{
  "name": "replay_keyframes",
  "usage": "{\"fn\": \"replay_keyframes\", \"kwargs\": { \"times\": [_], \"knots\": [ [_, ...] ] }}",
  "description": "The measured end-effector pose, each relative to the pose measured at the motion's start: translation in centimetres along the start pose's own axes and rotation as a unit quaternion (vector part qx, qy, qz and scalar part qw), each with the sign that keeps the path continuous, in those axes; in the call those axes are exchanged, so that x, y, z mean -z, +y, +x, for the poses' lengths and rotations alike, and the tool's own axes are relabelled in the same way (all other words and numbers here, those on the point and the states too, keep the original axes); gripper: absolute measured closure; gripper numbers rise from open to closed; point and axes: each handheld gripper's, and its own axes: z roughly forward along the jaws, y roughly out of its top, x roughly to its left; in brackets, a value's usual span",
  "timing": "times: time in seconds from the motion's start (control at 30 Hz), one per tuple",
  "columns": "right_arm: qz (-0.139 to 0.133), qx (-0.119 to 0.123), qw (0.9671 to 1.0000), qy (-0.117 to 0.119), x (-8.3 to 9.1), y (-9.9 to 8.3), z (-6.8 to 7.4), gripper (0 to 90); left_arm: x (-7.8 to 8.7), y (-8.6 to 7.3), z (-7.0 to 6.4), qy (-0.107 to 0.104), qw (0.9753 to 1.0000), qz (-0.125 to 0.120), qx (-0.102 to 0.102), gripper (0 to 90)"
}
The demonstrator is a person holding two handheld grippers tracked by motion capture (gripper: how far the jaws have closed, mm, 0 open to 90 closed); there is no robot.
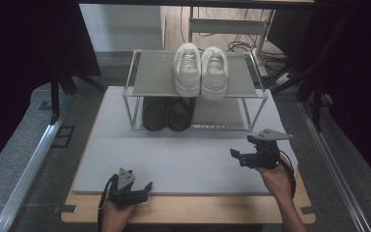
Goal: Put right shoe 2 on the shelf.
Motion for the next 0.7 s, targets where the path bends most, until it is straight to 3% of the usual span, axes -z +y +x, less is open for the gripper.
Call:
{"fn": "replay_keyframes", "kwargs": {
  "times": [0.23,0.7],
  "knots": [
    [0.021,-0.01,0.9997,0.002,-0.5,-2.6,0.3,9.9,0.0,0.0,0.0,0.0,1.0,0.001,0.001,13.5],
    [0.036,-0.027,0.999,-0.005,-1.7,-6.9,0.6,6.6,0.0,0.0,0.0,0.001,1.0,0.001,0.001,13.5]
  ]
}}
